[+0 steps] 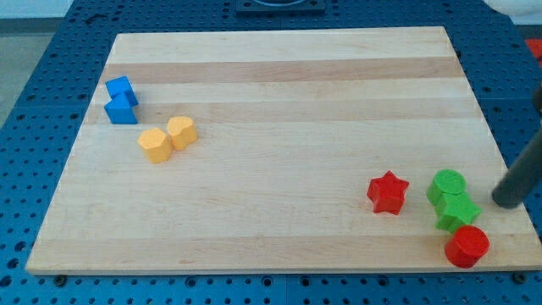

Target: Move the red circle slightly left

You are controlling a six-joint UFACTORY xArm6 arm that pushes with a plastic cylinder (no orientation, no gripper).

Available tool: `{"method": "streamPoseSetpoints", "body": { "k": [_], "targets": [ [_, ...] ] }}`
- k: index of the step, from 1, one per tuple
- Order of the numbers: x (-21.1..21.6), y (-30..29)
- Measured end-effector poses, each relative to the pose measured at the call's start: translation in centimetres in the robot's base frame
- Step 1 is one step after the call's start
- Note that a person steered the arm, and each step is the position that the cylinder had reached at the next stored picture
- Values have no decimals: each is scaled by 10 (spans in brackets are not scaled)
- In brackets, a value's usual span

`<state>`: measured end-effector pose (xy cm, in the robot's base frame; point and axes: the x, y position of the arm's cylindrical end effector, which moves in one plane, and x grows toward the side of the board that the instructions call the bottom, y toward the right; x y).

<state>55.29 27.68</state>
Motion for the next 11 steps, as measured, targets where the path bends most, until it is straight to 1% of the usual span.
{"method": "streamPoseSetpoints", "body": {
  "k": [1,3,4,5,7,8,9,10,11],
  "targets": [
    [36,5],
    [43,6],
    [65,12],
    [65,-4],
    [65,-95],
    [65,-112],
    [65,-114],
    [54,-113],
    [52,-113]
  ]
}}
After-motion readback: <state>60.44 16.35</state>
